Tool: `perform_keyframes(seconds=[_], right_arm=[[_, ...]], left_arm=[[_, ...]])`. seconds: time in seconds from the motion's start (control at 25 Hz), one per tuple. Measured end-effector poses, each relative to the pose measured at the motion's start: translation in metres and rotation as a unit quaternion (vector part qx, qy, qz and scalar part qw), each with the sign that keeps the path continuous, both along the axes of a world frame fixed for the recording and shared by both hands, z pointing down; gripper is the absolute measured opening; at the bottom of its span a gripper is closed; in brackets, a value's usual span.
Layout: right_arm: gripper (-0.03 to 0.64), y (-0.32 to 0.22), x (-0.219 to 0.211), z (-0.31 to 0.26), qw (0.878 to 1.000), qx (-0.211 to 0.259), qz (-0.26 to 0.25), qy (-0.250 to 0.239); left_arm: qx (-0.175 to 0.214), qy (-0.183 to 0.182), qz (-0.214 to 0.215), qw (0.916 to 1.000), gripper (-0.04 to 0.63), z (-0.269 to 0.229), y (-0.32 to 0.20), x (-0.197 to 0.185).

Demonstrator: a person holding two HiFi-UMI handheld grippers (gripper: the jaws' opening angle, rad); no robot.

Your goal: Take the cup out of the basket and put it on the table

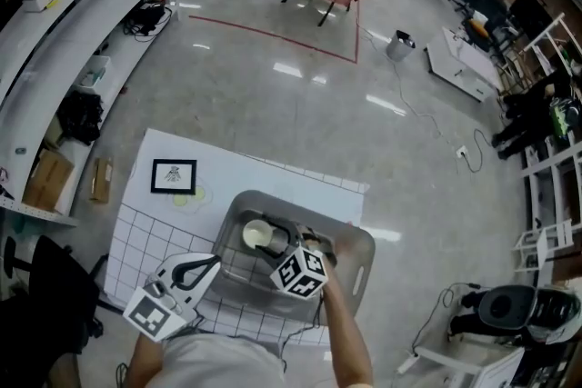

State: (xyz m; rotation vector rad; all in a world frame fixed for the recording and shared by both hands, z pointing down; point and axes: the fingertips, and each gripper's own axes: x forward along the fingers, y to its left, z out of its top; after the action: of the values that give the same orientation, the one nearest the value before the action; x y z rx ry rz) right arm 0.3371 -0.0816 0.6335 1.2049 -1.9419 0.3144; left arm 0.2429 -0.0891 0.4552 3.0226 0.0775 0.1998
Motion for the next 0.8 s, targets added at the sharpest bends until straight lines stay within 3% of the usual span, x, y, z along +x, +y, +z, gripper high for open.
perform_keyframes(seconds=[0.4, 0.8], right_arm=[[0.402, -0.007, -0.013, 0.057, 0.994, -0.087, -0.07, 0.016], [0.433, -0.009, -0.009, 0.105, 0.982, -0.155, -0.099, 0.041]], left_arm=[[-0.003, -0.013, -0.01, 0.9999, 0.011, 0.01, -0.006, -0.005], [-0.007, -0.021, -0.018, 0.9996, 0.011, 0.016, -0.01, -0.009]])
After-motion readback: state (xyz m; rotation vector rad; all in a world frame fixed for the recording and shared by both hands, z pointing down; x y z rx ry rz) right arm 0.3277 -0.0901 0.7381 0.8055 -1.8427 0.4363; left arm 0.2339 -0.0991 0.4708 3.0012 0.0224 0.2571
